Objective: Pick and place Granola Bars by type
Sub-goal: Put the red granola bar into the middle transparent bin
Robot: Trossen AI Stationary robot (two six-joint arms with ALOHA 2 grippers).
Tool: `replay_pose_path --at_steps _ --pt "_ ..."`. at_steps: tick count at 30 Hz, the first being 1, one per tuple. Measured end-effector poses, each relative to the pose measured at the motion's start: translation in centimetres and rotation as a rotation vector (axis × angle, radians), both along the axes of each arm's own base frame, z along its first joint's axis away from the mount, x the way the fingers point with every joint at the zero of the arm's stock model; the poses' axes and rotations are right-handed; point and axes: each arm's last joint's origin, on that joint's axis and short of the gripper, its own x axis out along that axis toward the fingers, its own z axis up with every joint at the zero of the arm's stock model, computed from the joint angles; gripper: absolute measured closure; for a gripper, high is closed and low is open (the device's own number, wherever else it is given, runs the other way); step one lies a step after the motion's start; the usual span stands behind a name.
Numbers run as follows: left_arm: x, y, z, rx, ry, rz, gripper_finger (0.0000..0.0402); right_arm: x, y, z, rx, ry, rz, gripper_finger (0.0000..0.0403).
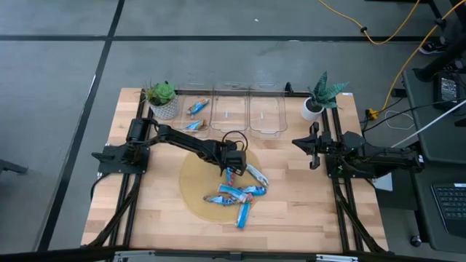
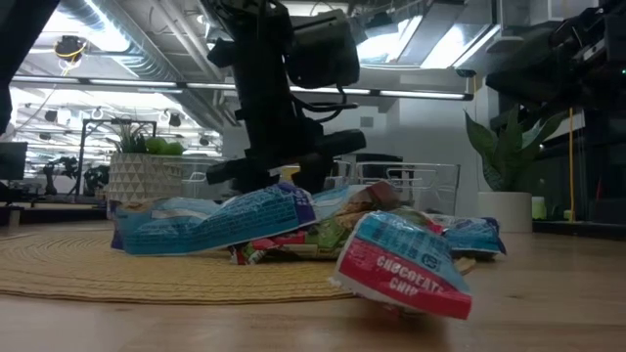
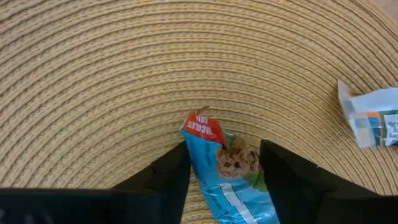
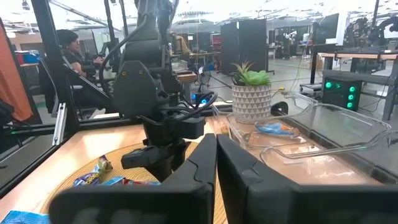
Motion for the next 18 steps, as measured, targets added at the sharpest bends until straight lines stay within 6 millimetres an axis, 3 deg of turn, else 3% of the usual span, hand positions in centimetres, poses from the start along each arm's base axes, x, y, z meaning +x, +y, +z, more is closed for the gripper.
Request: replay_pose_path --at_steps 10,18 --pt "0.2 0.0 0.4 -0.010 -0.008 -0.001 0.0311 0.0 0.0 0.0 0.000 -0.001 0.000 0.0386" --pt "0.7 0.0 4.9 0.024 -0.081 -0.059 0.0341 0.0 0.0 0.0 -0.001 -0.001 0.005 0.0386"
